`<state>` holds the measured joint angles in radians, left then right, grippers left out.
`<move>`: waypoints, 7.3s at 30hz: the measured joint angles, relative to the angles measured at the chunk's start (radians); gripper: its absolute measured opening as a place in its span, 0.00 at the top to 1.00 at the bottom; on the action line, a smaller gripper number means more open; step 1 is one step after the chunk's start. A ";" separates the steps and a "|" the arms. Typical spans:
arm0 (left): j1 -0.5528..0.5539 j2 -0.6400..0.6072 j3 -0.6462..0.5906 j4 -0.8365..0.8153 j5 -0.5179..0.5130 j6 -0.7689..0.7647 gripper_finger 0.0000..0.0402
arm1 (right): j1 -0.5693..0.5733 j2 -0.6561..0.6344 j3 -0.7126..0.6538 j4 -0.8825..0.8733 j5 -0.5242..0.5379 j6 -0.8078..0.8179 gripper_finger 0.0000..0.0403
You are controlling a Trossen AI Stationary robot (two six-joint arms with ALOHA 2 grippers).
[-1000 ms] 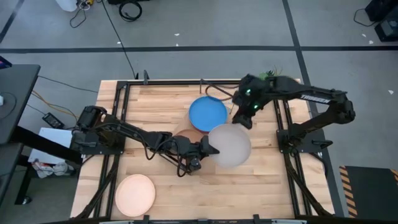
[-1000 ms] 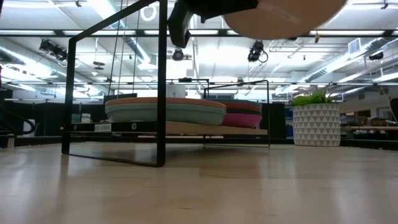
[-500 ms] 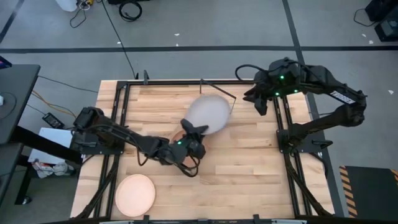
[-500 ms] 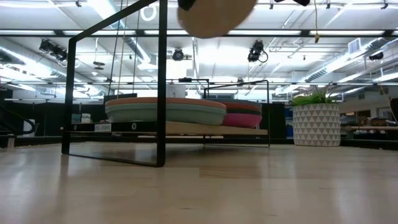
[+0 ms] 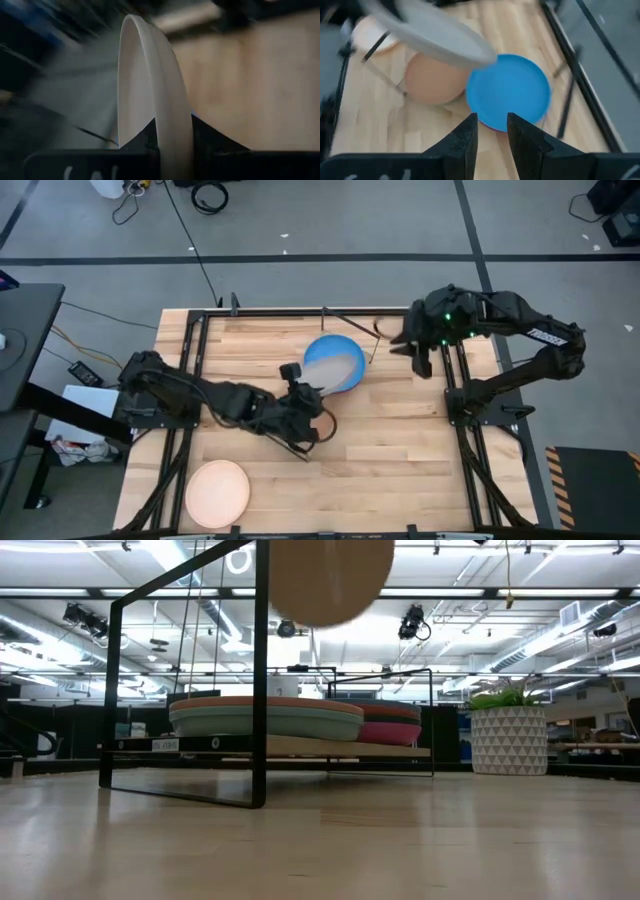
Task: Place and stack plates onto a shelf
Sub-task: Stack the gray plate on top of the brown plate, then stack the white plate on top of the gray plate
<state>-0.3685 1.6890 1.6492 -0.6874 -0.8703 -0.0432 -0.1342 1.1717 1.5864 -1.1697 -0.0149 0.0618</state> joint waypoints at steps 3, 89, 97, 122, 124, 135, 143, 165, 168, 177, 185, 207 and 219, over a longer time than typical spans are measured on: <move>0.028 0.000 0.023 -0.175 0.193 -0.102 0.86 | 0.079 -0.019 -0.056 0.049 0.014 -0.113 0.72; -0.105 -0.229 0.006 -0.038 0.092 0.096 0.51 | 0.546 0.269 -0.786 1.349 0.399 -1.120 0.83; -0.097 -0.248 0.007 -0.028 0.049 0.047 0.51 | 0.545 0.444 -0.785 1.613 0.499 -1.276 0.83; -0.025 -0.243 0.006 -0.051 0.109 0.006 0.51 | 0.438 0.578 -0.786 1.729 0.227 -1.209 0.69; -0.023 -0.243 0.006 -0.051 0.108 0.006 0.51 | 0.442 0.578 -0.786 1.710 0.246 -1.204 0.65; -0.020 -0.243 0.006 -0.073 0.109 0.001 0.51 | 0.496 0.509 -0.737 1.444 0.322 -0.946 0.55; -0.020 -0.243 0.006 -0.074 0.109 0.002 0.51 | 0.470 0.509 -0.683 1.357 0.339 -0.877 0.55; -0.203 -0.242 -0.270 -0.032 0.616 -0.224 0.51 | 0.614 0.295 -0.685 0.978 0.672 -0.425 0.56; -0.263 -0.242 -0.372 0.019 0.616 -0.441 0.51 | 0.651 0.246 -0.685 0.866 0.681 -0.273 0.56; -0.444 -0.242 -0.547 0.103 0.538 -0.991 0.51 | 0.688 0.167 -0.766 0.849 0.745 -0.153 0.56; -0.514 -0.195 -0.687 0.123 0.593 -1.552 0.51 | 0.662 0.165 -0.798 0.863 0.833 -0.177 0.56; -0.439 0.055 -0.687 0.204 0.948 -1.915 0.53 | 0.568 0.166 -0.798 0.987 0.746 -0.327 0.56; -0.439 0.057 -0.690 0.237 0.956 -1.753 0.82 | 0.523 0.166 -0.798 1.020 0.671 -0.370 0.56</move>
<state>-0.8078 1.7462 0.9592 -0.4500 0.0856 -1.7967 0.3889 1.3376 0.7883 -0.1493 0.6562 -0.3077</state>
